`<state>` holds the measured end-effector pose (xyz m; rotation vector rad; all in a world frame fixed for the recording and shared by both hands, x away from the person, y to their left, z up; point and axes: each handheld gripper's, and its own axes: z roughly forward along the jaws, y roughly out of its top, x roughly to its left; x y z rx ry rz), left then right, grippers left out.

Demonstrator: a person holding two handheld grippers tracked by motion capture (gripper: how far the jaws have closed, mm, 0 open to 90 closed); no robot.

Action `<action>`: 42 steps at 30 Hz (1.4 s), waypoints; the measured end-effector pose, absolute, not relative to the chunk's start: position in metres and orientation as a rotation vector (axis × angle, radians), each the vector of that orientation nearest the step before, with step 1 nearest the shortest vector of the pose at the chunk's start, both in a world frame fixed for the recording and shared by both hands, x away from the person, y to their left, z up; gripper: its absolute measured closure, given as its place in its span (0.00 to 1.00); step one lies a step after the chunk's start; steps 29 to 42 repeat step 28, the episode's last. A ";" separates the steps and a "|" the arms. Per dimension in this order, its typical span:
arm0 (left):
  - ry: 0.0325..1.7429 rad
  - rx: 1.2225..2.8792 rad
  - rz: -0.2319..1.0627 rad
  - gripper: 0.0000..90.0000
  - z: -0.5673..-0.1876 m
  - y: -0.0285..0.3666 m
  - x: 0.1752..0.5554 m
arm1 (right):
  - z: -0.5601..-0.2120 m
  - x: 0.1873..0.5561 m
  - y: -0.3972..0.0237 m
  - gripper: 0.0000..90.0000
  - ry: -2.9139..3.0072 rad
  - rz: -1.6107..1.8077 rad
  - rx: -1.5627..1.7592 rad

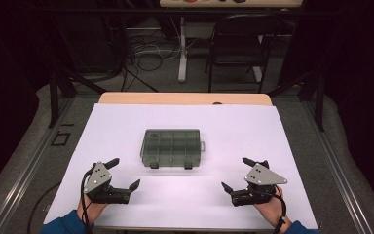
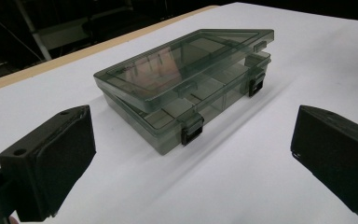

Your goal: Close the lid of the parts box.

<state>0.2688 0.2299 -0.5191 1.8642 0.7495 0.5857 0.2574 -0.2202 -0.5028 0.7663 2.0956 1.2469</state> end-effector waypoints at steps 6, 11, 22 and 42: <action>0.748 1.844 0.602 0.00 -0.526 0.232 0.265 | -0.512 0.250 -0.226 0.00 2.081 1.236 0.772; 0.752 1.829 0.600 0.00 -0.529 0.234 0.263 | -0.517 0.244 -0.228 0.00 2.065 1.224 0.782; 0.741 1.822 0.617 0.00 -0.532 0.235 0.259 | -0.520 0.239 -0.229 0.00 2.061 1.212 0.776; 0.738 1.827 0.602 0.00 -0.533 0.233 0.260 | -0.520 0.238 -0.228 0.00 2.054 1.215 0.765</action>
